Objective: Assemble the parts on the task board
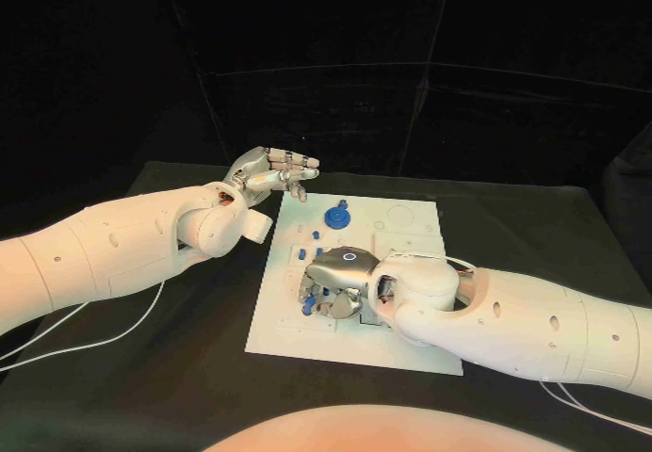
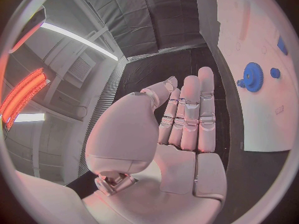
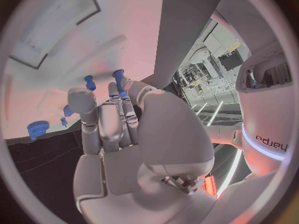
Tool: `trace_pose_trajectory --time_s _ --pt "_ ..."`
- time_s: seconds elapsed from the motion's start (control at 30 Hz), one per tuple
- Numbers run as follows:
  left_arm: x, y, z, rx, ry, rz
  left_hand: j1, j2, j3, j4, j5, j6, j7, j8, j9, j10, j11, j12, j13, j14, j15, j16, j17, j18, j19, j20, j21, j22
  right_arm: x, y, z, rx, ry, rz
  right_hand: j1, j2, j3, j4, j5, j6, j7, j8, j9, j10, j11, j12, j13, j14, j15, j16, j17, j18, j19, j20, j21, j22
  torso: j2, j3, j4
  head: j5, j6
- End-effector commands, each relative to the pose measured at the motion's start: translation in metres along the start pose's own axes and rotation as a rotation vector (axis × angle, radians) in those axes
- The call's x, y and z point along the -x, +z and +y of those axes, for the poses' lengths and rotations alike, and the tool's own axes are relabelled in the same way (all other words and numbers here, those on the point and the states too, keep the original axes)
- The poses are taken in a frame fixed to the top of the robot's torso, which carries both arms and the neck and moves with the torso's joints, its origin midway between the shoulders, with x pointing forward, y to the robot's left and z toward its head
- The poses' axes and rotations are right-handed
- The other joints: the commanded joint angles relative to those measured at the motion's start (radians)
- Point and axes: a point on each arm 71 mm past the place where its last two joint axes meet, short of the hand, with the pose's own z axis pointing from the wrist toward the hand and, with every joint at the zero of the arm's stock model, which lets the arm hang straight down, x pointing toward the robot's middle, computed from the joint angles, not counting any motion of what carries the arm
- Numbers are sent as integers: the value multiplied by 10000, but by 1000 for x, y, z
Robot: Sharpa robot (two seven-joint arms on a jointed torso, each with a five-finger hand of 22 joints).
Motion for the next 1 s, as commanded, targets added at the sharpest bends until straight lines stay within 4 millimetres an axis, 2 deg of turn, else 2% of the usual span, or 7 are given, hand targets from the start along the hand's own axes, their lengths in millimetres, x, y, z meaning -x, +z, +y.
trace_pose_trajectory --time_s 0.03,0.13,0.23,0.43,0.7,0.9,1.0 --pt "-1 0 -2 -80 -63 85 0 94 -32 -3 58 -10 31 61 2 -17 42 36 -11 -68 25 -33 -11 124 -51 26 -69 -12 -3 1 2 -99 -507 248 -117 -30 60 -25 35 24 23 -53 4 69 18 -65 1 205 -47 32 -16 -104 -33 -1 30 -4 0 1 4 0 1" --pt "-1 0 -2 -78 -63 85 0 94 -32 -3 58 -10 31 61 2 -17 42 36 -11 -68 25 -33 -11 124 -51 26 -69 -12 -3 2 3 -77 -633 144 -235 -110 40 -26 83 -86 55 -117 -16 -4 48 -153 -9 204 -23 44 -7 -106 -53 13 30 -8 -1 2 7 -1 1" --pt "0 0 -1 -71 -62 82 0 94 -32 -3 58 -10 31 61 2 -17 42 36 -11 -68 25 -33 -11 124 -51 26 -69 -12 -2 3 4 -17 -679 -49 -428 -262 -16 -16 461 -299 114 -169 -32 -121 103 -264 -5 210 24 84 35 -113 -60 47 51 22 -2 3 9 -11 19" --pt "1 0 -1 -56 -55 64 0 94 -32 -3 58 -10 31 61 2 -17 42 36 -11 -68 25 -33 -11 124 -51 26 -69 -12 0 3 7 151 -558 -375 -1087 -797 -728 176 672 -1237 211 -194 -53 -1106 314 -538 -14 147 190 47 -89 -45 -286 180 -193 -391 -4 8 0 -30 64" --pt "1 0 -1 -28 -59 75 0 94 -32 -3 58 -10 31 61 2 -17 42 36 -11 -68 25 -33 -11 124 -51 26 -69 -12 5 0 6 224 -322 -1019 -1111 -687 -1584 181 846 -1783 205 -180 -34 -1776 335 -400 6 47 211 -86 -357 14 -435 215 -430 -764 2 11 -9 -50 84" --pt "2 0 -1 -6 -59 74 0 94 -32 -3 58 -10 31 61 2 -17 42 36 -11 -68 25 -33 -11 124 -51 26 -69 -12 11 -11 1 176 -15 -1952 -958 -498 -2556 248 926 -2802 202 -202 -57 -2526 362 -233 26 -143 239 -411 -899 113 -672 237 -870 -1444 -4 14 -18 -98 146" --pt "2 -1 -1 7 -58 70 0 94 -32 -3 58 -10 31 61 2 -17 42 36 -11 -68 25 -33 -11 124 -51 26 -69 -12 13 -24 -7 -53 427 -2230 -915 -432 -2885 324 969 -2556 221 -158 -20 -2517 354 -33 49 -148 239 -431 -948 120 -670 238 -926 -1508 -18 3 -23 -164 175"
